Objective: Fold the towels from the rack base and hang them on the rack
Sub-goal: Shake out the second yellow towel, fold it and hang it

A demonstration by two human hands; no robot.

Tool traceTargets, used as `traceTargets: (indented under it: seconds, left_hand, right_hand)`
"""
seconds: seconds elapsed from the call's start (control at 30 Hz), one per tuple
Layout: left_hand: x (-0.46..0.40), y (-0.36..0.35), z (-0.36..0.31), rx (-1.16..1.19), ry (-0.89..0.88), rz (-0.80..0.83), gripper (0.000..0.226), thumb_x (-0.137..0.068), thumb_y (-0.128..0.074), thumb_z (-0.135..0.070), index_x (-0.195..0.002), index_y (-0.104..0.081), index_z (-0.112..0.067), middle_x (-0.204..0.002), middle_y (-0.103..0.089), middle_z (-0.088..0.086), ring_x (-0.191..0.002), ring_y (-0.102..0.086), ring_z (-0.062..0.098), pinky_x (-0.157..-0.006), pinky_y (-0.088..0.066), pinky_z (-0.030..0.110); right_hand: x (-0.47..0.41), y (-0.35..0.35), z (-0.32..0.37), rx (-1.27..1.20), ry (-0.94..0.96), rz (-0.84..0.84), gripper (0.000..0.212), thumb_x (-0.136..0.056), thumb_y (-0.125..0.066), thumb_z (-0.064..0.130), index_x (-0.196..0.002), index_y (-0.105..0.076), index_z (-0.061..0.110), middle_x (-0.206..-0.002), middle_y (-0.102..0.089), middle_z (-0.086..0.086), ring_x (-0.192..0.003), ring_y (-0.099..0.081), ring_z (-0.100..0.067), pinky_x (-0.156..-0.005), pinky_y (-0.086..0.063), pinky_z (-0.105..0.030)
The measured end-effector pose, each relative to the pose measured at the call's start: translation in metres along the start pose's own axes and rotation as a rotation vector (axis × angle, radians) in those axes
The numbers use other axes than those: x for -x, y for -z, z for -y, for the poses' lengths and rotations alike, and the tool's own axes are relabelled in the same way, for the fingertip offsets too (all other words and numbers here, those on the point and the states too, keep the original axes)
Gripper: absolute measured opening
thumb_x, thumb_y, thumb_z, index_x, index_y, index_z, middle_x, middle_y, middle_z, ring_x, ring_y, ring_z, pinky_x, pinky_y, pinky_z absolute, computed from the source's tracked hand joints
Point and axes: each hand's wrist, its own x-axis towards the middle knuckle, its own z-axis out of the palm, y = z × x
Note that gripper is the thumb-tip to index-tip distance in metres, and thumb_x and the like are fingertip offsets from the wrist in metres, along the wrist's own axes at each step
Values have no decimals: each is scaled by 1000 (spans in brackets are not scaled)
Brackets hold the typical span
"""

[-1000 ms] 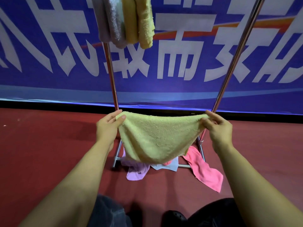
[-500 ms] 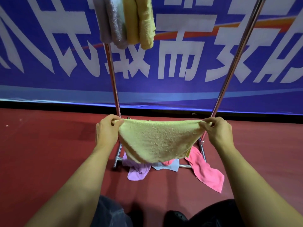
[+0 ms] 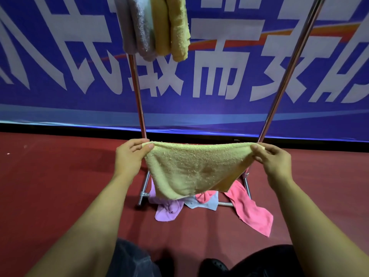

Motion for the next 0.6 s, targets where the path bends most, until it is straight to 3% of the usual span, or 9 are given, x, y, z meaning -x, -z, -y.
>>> traceTargets:
  seconds: [0.07,0.13,0.27,0.33,0.43,0.5,0.6]
  left_hand:
    - [-1,1,0,62,30,-8,18,-80,-84,-10,-97,-79,-15,-95,-79,6,-96,-72,13,-91,-54,27]
    - [-1,1,-1,130,69,-31,16,-79,-84,-8,-92,-78,-17,-88,-80,1,-89,-72,13,-89,-54,26]
    - [-1,0,-2,238,177,-90,10,-82,-83,-14,-89,-77,-18,-83,-79,-2,-82,-70,13,-84,-54,34]
    - [-2,0,-2,255,194,-112,9,-82,-82,-15,-89,-77,-17,-84,-79,0,-82,-69,15,-82,-53,38]
    - [-3,-1,2,186,202,-125,10,-83,-83,-19,-91,-78,-16,-89,-80,5,-86,-71,20,-82,-54,41]
    - [-4,-2,7,82,189,-154,15,-82,-85,-22,-92,-79,-13,-88,-79,7,-86,-73,20,-86,-58,43]
    - [-2,-5,10,-1,229,-244,23,-77,-89,-22,-92,-79,-8,-88,-78,7,-81,-70,18,-89,-59,43]
  right_hand:
    - [2,1,-1,-147,-30,21,28,-89,-77,9,-113,-73,-5,-97,-76,-16,-80,-74,-13,-75,-60,-19]
    - [4,1,0,-202,-47,28,24,-90,-75,7,-111,-73,-5,-96,-75,-13,-78,-75,-10,-75,-59,-17]
    - [3,0,1,-176,-40,18,8,-91,-76,15,-98,-78,10,-87,-76,-1,-77,-69,-10,-68,-57,-16]
    - [1,0,1,-159,-43,-13,1,-90,-78,20,-89,-78,20,-80,-75,6,-76,-65,-13,-69,-54,-23]
    - [1,-4,0,-118,-57,-38,4,-90,-79,20,-86,-78,23,-82,-74,2,-79,-65,-19,-72,-55,-31]
    - [2,-7,-1,-83,-88,-35,3,-87,-82,19,-88,-79,18,-87,-77,-4,-81,-68,-23,-74,-60,-36]
    - [2,-9,-2,-50,-176,-33,20,-78,-88,18,-92,-79,7,-92,-78,-16,-85,-75,-30,-82,-63,-46]
